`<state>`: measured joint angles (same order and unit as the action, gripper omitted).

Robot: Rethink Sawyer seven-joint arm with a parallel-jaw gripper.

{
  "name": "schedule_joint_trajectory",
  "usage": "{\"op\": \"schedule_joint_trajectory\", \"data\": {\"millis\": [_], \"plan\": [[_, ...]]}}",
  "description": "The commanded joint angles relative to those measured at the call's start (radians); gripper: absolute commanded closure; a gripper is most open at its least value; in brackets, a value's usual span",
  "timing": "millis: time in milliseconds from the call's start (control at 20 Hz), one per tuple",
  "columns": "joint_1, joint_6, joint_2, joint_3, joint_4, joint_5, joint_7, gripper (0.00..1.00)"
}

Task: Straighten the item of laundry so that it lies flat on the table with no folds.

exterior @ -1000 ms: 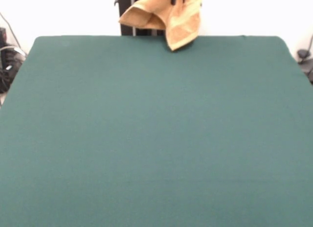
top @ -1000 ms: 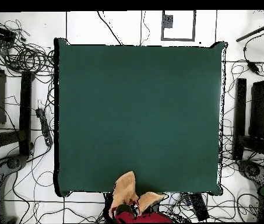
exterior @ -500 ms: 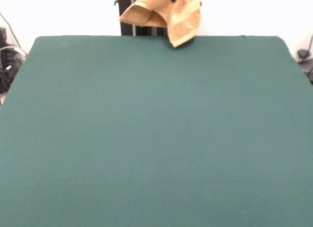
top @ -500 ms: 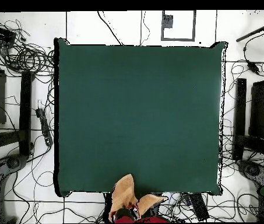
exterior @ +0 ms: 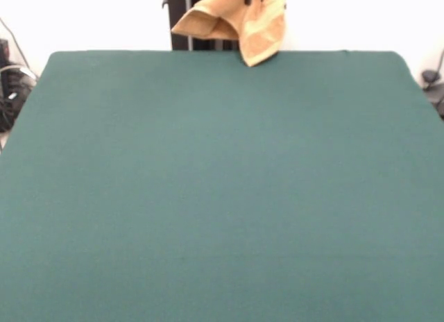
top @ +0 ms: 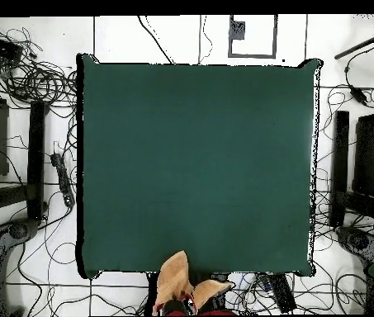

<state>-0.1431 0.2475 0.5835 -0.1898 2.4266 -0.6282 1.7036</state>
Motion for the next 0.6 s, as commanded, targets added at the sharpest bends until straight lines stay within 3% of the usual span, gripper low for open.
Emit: {"op": "schedule_joint_trajectory", "data": {"millis": [50,600], "plan": [[0.049,0.182,-0.226,-0.015,-0.162,0.036,0.167,1.0],[0.072,0.34,-0.45,-0.058,-0.244,0.082,0.152,1.0]]}}
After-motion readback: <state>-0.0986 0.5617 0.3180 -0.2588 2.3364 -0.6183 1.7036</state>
